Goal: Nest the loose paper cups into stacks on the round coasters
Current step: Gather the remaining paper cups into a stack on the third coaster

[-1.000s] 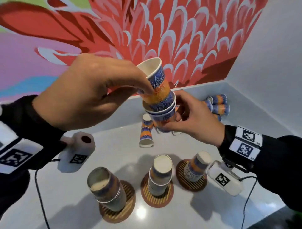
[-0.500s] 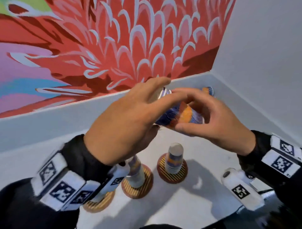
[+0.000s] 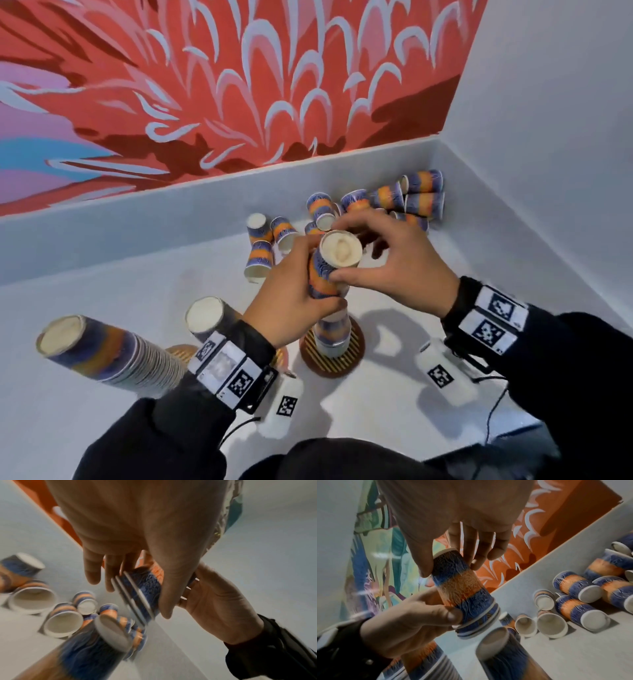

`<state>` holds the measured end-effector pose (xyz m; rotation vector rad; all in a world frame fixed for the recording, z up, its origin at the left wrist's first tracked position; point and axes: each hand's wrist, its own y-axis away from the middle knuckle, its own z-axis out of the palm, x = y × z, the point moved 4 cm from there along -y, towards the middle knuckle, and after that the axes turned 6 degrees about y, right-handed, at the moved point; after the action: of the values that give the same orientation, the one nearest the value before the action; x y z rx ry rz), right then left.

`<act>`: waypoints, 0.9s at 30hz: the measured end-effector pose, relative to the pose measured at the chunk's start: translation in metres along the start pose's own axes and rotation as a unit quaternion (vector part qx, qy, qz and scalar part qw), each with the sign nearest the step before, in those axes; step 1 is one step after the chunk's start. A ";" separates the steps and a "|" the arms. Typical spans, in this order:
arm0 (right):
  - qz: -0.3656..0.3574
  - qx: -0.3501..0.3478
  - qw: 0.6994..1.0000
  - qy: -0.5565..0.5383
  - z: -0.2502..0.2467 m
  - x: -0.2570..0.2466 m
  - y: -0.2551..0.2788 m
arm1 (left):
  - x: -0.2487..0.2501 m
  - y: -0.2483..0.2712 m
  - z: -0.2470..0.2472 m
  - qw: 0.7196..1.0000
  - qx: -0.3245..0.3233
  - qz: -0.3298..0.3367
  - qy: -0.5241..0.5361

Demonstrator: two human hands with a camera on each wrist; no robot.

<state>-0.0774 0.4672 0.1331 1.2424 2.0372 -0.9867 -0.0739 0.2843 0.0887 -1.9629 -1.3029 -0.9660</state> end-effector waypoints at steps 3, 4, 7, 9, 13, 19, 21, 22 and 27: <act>0.006 -0.073 0.997 0.032 0.019 0.026 -0.003 | -0.025 0.005 0.011 0.998 -0.036 -0.057 0.011; 0.012 -0.105 0.993 0.044 0.024 0.033 -0.003 | -0.026 0.006 0.010 0.997 -0.042 -0.066 0.006; 0.044 -0.171 0.982 0.062 0.029 0.052 -0.005 | -0.005 0.011 -0.008 0.997 -0.033 -0.069 -0.011; 0.050 -0.163 0.985 0.035 0.021 0.055 -0.015 | 0.023 0.013 -0.033 0.999 -0.016 -0.038 -0.026; 0.033 -0.095 0.995 -0.020 -0.008 0.047 -0.061 | 0.087 0.010 -0.109 0.998 0.036 0.008 -0.044; -0.037 -0.080 0.996 0.034 -0.023 0.022 -0.150 | 0.133 -0.040 -0.199 0.983 0.069 -0.022 -0.168; -0.046 -0.092 0.992 0.078 -0.012 0.025 -0.174 | 0.117 -0.067 -0.211 0.976 0.036 -0.071 -0.205; -0.042 -0.108 0.988 0.102 -0.002 0.029 -0.184 | 0.102 -0.082 -0.214 0.970 0.014 -0.090 -0.225; -0.019 -0.218 0.951 0.220 0.064 0.079 -0.211 | -0.010 -0.140 -0.191 0.935 -0.104 -0.152 -0.303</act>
<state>-0.2966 0.3908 0.0995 1.2531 2.4473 -0.2468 -0.2540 0.1781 0.1991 -2.3807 -1.9569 -0.6659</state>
